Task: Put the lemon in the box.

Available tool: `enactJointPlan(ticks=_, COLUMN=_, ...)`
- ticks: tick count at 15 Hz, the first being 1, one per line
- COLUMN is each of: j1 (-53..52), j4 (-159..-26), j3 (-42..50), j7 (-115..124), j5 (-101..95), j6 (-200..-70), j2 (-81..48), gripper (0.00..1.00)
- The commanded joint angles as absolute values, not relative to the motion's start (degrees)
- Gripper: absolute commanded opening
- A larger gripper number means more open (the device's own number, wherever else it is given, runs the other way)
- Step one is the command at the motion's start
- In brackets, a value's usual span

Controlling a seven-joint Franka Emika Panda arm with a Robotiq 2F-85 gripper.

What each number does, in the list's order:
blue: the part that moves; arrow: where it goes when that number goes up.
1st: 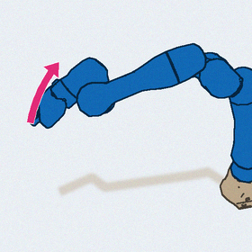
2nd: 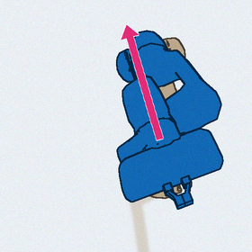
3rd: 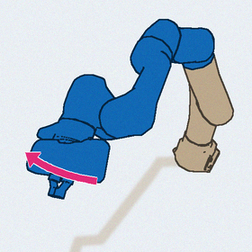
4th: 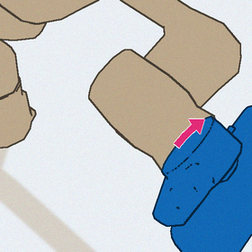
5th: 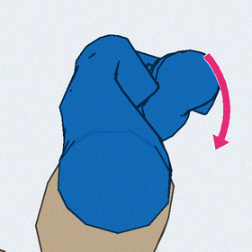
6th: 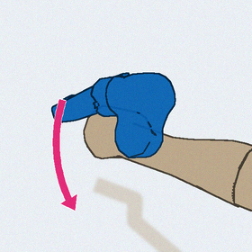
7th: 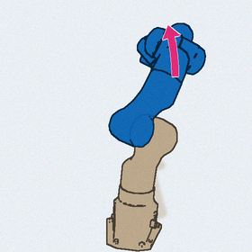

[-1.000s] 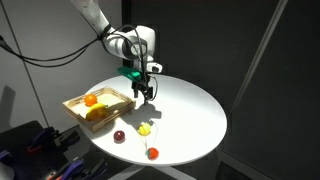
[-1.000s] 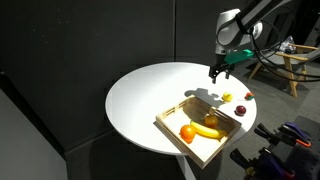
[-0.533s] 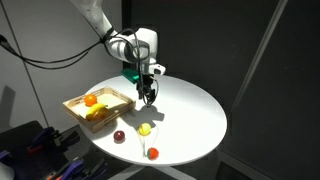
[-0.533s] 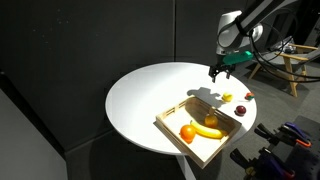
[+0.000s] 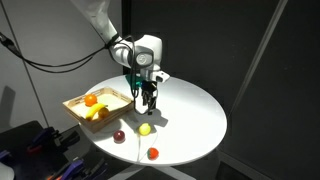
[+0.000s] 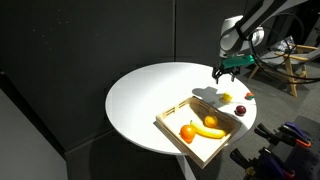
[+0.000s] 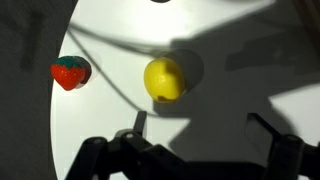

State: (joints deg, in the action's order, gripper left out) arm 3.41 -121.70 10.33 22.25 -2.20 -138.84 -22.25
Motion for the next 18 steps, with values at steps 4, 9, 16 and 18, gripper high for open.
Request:
enactJointPlan(ticks=4, j1=4.0, j4=-118.6, j3=10.8, j7=24.4, j5=1.7, j6=-138.7, j2=-26.7, gripper=1.0)
enactJointPlan(ticks=9, j1=3.6, j4=-118.7, j3=11.3, j7=25.2, j5=3.3, j6=-140.1, j2=-28.1, gripper=1.0)
enactJointPlan(ticks=16, j1=3.5, j4=-121.7, j3=12.0, j7=25.0, j5=2.9, j6=-144.5, j2=-27.3, gripper=1.0)
enactJointPlan(ticks=18, j1=3.6, j4=-122.8, j3=12.2, j7=24.7, j5=3.0, j6=-145.1, j2=-26.6, gripper=1.0)
